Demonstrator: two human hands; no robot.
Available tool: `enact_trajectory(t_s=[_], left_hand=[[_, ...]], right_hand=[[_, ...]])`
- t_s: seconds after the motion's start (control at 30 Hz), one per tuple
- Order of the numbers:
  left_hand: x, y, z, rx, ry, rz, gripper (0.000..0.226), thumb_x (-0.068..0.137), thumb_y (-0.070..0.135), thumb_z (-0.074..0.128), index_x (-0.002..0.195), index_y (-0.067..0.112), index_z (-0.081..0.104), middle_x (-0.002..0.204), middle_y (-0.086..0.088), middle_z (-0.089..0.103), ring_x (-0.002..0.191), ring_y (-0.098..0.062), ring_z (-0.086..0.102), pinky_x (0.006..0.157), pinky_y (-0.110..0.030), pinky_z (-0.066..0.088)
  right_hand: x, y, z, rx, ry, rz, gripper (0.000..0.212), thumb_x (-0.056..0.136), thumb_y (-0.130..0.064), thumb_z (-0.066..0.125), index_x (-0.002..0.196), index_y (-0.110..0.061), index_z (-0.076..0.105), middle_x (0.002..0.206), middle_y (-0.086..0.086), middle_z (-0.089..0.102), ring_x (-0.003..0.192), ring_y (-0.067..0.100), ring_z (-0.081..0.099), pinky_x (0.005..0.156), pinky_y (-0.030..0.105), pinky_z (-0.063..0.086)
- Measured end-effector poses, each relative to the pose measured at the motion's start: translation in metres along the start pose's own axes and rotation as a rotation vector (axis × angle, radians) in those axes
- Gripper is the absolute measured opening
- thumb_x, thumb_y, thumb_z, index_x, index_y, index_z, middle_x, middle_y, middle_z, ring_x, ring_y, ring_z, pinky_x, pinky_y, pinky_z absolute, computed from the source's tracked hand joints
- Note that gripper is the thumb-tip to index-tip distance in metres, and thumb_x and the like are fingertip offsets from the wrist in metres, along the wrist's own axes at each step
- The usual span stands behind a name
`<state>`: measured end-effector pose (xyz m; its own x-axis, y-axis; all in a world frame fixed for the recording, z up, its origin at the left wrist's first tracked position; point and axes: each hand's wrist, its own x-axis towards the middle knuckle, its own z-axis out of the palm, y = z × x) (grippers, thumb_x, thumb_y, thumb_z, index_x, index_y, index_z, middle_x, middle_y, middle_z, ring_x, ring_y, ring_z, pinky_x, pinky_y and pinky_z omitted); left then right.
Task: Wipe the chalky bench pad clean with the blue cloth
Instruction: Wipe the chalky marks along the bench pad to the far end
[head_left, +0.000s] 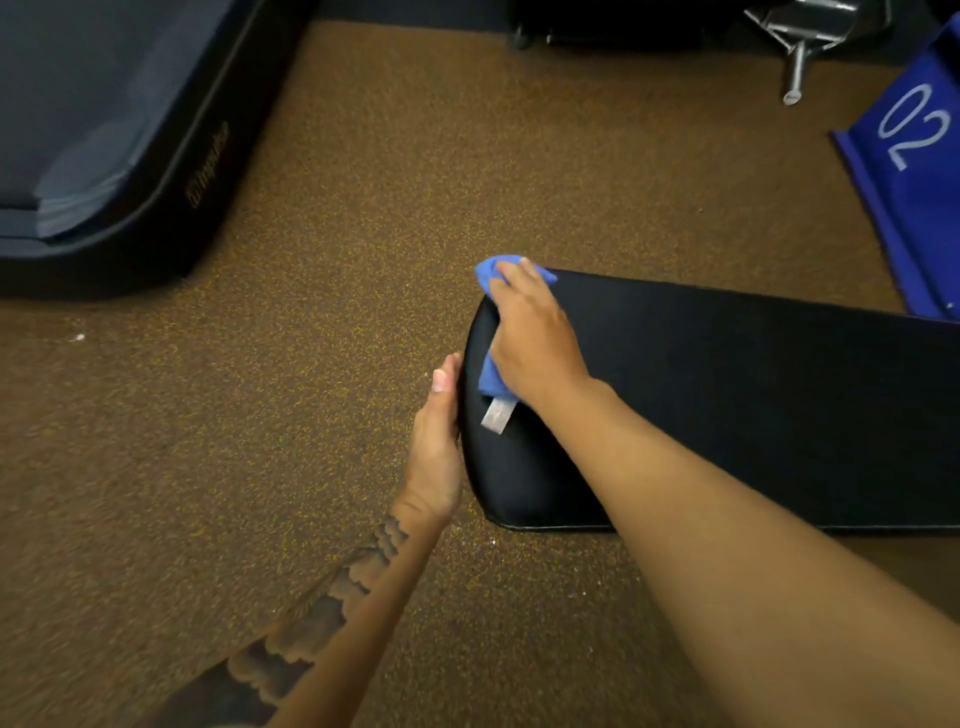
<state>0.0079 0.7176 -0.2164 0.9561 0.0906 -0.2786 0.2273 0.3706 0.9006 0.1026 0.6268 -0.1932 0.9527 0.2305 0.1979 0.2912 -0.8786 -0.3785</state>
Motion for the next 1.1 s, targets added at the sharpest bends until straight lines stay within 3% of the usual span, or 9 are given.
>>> enact_trajectory(t_s=[0.1, 0.2, 0.33, 0.57, 0.67, 0.77, 0.9, 1.03, 1.1], left_hand=[[0.001, 0.001, 0.001, -0.004, 0.015, -0.002, 0.045, 0.093, 0.044, 0.023, 0.129, 0.023, 0.041, 0.119, 0.017, 0.055, 0.101, 0.016, 0.055, 0.087, -0.004, 0.041], [0.0, 0.001, -0.002, 0.028, 0.011, -0.004, 0.071, 0.082, 0.053, 0.028, 0.141, 0.014, 0.037, 0.141, 0.007, 0.046, 0.12, 0.008, 0.048, 0.095, -0.005, 0.038], [0.0, 0.0, -0.003, 0.003, -0.003, -0.021, 0.083, 0.079, 0.054, 0.029, 0.147, 0.007, 0.029, 0.151, -0.001, 0.038, 0.137, -0.007, 0.036, 0.101, -0.009, 0.034], [-0.001, 0.002, 0.001, -0.006, -0.012, 0.006, 0.055, 0.08, 0.052, 0.031, 0.126, 0.025, 0.046, 0.118, 0.02, 0.058, 0.103, 0.016, 0.055, 0.093, -0.007, 0.042], [0.003, 0.0, 0.0, -0.038, 0.019, -0.025, 0.052, 0.09, 0.048, 0.028, 0.133, 0.021, 0.041, 0.126, 0.012, 0.054, 0.104, 0.012, 0.055, 0.089, -0.006, 0.043], [0.003, -0.002, -0.002, -0.026, 0.033, -0.05, 0.052, 0.099, 0.043, 0.022, 0.139, 0.015, 0.039, 0.133, 0.009, 0.051, 0.11, 0.007, 0.053, 0.094, -0.008, 0.042], [0.001, 0.002, -0.002, -0.078, 0.054, -0.098, 0.082, 0.088, 0.066, 0.037, 0.147, 0.01, 0.033, 0.152, 0.001, 0.037, 0.137, -0.007, 0.037, 0.118, -0.031, 0.024], [0.001, 0.002, -0.003, -0.145, -0.015, -0.083, 0.064, 0.097, 0.054, 0.024, 0.133, 0.007, 0.049, 0.144, -0.012, 0.048, 0.134, -0.017, 0.044, 0.114, -0.03, 0.031], [0.0, 0.004, -0.002, -0.166, -0.08, -0.045, 0.069, 0.097, 0.055, 0.024, 0.128, 0.001, 0.052, 0.136, -0.019, 0.054, 0.131, -0.025, 0.047, 0.113, -0.035, 0.034]], right_hand=[[-0.052, -0.015, -0.003, -0.015, -0.058, -0.165, 0.042, 0.074, 0.004, 0.038, 0.11, 0.008, 0.06, 0.125, 0.021, 0.055, 0.129, 0.039, 0.041, 0.106, 0.046, 0.037], [-0.083, -0.006, -0.018, -0.133, -0.086, -0.252, 0.047, 0.076, -0.005, 0.029, 0.102, 0.008, 0.065, 0.117, 0.021, 0.062, 0.12, 0.041, 0.051, 0.095, 0.047, 0.047], [-0.038, 0.033, -0.029, -0.117, -0.071, -0.044, 0.035, 0.071, 0.006, 0.04, 0.098, 0.009, 0.062, 0.116, 0.022, 0.059, 0.119, 0.045, 0.048, 0.095, 0.047, 0.045], [0.036, 0.006, -0.011, -0.143, -0.08, 0.093, 0.028, 0.075, 0.005, 0.051, 0.102, 0.001, 0.059, 0.116, 0.015, 0.052, 0.116, 0.031, 0.041, 0.098, 0.035, 0.032], [0.001, -0.011, -0.001, -0.192, -0.107, 0.13, 0.042, 0.078, -0.002, 0.058, 0.119, 0.003, 0.052, 0.127, 0.015, 0.047, 0.128, 0.033, 0.034, 0.107, 0.04, 0.03], [-0.08, -0.044, -0.002, -0.149, -0.027, 0.116, 0.042, 0.081, -0.002, 0.042, 0.119, 0.011, 0.053, 0.127, 0.025, 0.053, 0.127, 0.041, 0.042, 0.101, 0.052, 0.041], [-0.157, -0.068, -0.008, -0.125, -0.077, -0.001, 0.046, 0.083, -0.003, 0.031, 0.12, 0.007, 0.057, 0.129, 0.021, 0.056, 0.126, 0.037, 0.046, 0.099, 0.051, 0.043], [-0.093, -0.053, 0.0, -0.136, -0.01, 0.069, 0.043, 0.084, -0.012, 0.033, 0.109, 0.004, 0.063, 0.119, 0.02, 0.061, 0.121, 0.037, 0.051, 0.099, 0.049, 0.043], [-0.06, -0.054, 0.008, -0.107, -0.103, 0.016, 0.052, 0.081, -0.018, 0.024, 0.099, 0.006, 0.066, 0.114, 0.022, 0.061, 0.123, 0.039, 0.046, 0.1, 0.051, 0.04]])
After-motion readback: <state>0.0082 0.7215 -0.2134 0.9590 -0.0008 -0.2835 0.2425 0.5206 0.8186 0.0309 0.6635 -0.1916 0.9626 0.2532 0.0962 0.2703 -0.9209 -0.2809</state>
